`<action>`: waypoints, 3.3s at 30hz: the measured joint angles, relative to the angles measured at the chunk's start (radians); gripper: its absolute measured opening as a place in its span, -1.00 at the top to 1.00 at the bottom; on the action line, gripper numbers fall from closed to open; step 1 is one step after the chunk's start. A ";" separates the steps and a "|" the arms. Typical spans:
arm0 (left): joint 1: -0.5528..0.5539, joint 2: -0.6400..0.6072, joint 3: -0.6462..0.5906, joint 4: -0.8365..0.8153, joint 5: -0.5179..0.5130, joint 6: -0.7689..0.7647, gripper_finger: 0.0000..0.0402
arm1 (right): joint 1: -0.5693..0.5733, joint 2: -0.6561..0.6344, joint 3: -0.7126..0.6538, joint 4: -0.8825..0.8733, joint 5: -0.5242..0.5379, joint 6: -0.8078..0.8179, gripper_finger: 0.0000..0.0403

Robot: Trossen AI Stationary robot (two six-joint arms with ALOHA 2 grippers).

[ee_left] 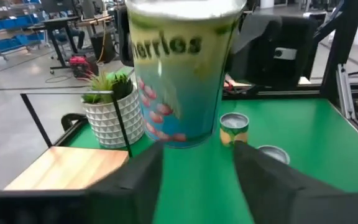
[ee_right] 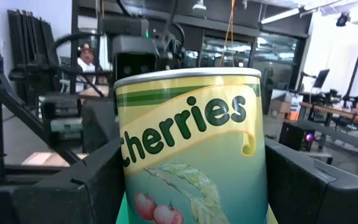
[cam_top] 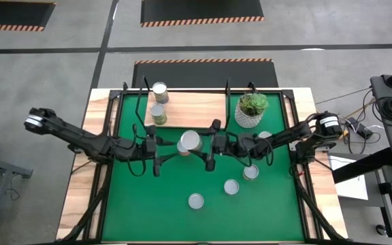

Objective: Pick and place cans onto a shelf
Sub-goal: Put the canned cherries on the shelf

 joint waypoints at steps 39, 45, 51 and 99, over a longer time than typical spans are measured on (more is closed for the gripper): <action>0.017 0.180 -0.005 0.313 -0.026 0.089 -0.47 | 0.030 0.236 0.156 0.305 -0.038 0.012 -0.58; 0.018 0.174 -0.005 0.291 -0.028 0.108 -0.54 | 0.030 0.231 0.153 0.300 -0.044 0.029 -0.79; 0.018 0.131 -0.005 0.144 -0.036 0.108 -0.52 | 0.030 0.116 0.154 0.024 0.002 0.027 -0.81; 0.019 0.043 -0.005 -0.060 -0.037 0.081 -0.52 | 0.060 0.031 0.753 -1.520 0.035 0.059 -0.82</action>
